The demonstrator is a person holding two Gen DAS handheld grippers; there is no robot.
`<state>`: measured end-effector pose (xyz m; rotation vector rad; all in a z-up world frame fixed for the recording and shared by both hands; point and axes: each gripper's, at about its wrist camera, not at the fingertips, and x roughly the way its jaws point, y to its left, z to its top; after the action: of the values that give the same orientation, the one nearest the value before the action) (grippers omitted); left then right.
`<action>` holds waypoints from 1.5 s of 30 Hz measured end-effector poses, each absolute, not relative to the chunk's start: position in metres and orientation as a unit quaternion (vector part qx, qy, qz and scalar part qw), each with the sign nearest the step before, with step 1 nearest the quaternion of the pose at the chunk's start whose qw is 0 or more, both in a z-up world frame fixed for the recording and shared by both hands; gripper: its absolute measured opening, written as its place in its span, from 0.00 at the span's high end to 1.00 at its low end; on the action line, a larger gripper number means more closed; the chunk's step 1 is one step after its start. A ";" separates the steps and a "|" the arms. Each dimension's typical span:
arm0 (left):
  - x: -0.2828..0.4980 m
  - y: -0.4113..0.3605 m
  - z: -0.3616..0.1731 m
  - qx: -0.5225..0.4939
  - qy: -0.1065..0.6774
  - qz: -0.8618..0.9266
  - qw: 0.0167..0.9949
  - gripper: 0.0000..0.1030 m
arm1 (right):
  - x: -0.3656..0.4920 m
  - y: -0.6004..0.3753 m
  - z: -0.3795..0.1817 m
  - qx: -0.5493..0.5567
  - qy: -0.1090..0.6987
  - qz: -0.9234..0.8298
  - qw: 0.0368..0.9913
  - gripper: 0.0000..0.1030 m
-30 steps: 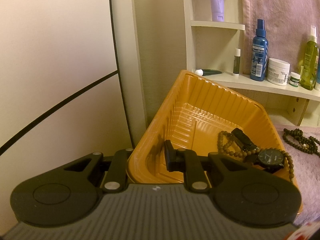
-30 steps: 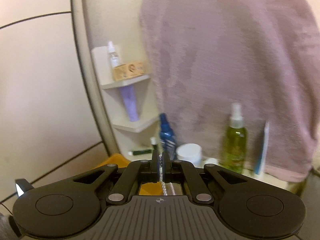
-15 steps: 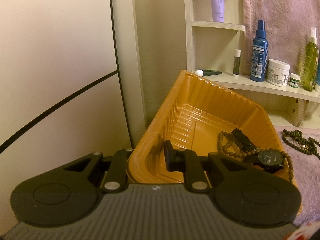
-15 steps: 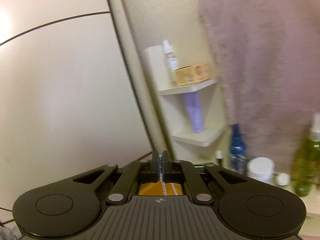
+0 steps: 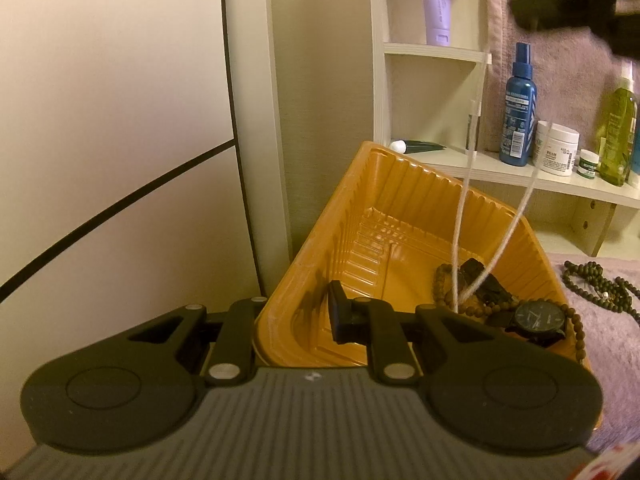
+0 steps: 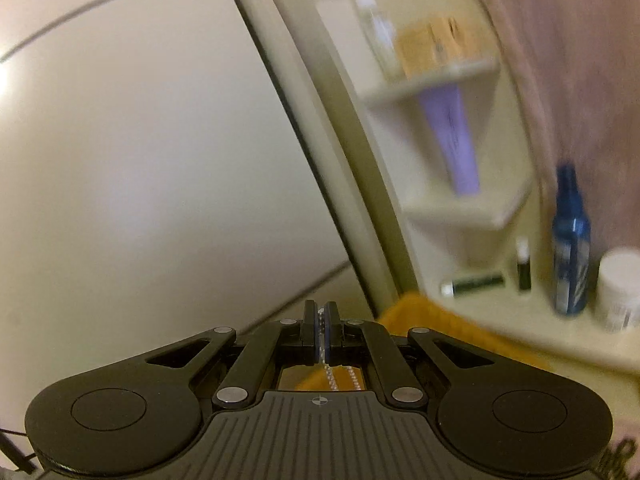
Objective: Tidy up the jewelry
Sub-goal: 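Carry the pearl necklace over the orange tray and open the right tool, then reach the right tool to the large dark bead necklace and close on it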
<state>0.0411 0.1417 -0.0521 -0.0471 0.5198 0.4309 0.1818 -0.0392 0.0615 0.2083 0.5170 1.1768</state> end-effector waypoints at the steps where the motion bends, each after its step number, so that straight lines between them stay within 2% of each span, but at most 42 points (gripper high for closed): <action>1: 0.041 0.142 -0.052 -0.023 0.255 0.211 0.943 0.84 | 0.182 -0.037 0.054 0.095 0.250 0.544 0.795 0.98; 11: 0.042 0.141 -0.052 -0.024 0.255 0.212 0.943 0.84 | 0.193 -0.032 0.004 0.082 0.312 0.519 0.792 0.98; 14: 0.042 0.142 -0.052 -0.025 0.255 0.212 0.943 0.84 | 0.195 -0.034 0.001 0.083 0.314 0.516 0.793 0.94; 16: 0.041 0.141 -0.052 -0.025 0.255 0.212 0.943 0.84 | 0.197 -0.037 0.002 0.088 0.313 0.511 0.796 0.82; 17: 0.041 0.141 -0.052 -0.025 0.255 0.212 0.943 0.84 | 0.198 -0.037 0.004 0.091 0.311 0.509 0.798 0.67; 18: 0.041 0.142 -0.052 -0.025 0.255 0.212 0.943 0.84 | 0.198 -0.040 0.005 0.097 0.305 0.507 0.801 0.57; 32: 0.041 0.143 -0.052 -0.022 0.257 0.212 0.943 0.84 | 0.200 -0.119 -0.006 0.124 0.313 0.432 0.836 0.56; 45: 0.041 0.141 -0.052 -0.015 0.258 0.213 0.942 0.84 | 0.194 -0.161 -0.037 0.093 0.345 0.359 0.862 0.56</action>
<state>0.0413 0.1408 -0.0522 -0.0311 0.5261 0.4351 0.1943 -0.1610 -0.0369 0.1960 0.7230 0.7534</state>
